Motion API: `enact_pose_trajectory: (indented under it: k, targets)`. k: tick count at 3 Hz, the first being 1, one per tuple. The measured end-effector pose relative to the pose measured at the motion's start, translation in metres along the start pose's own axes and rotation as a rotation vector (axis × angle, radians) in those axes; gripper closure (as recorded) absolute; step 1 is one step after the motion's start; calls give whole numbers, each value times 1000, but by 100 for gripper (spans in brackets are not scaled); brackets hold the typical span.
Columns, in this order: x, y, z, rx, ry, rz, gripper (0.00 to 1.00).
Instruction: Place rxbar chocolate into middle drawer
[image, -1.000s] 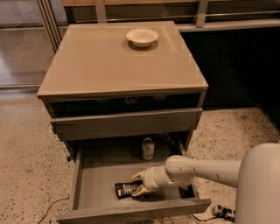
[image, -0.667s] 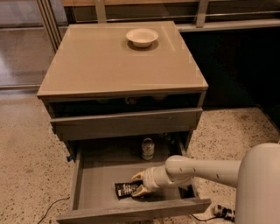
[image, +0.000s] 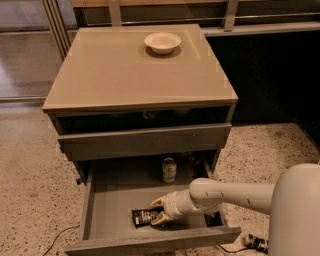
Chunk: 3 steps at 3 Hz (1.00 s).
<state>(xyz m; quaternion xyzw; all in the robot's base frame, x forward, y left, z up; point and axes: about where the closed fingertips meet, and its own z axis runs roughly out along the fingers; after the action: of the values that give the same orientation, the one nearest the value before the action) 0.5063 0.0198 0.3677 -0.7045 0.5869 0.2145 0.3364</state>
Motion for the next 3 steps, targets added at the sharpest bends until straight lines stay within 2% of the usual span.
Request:
enact_pose_trajectory:
  k: [1,2,3]
  targets:
    - [1,0,0,0,0,2,40]
    - [1,0,0,0,0,2,9]
    - [0,0,0,0,0,2,0]
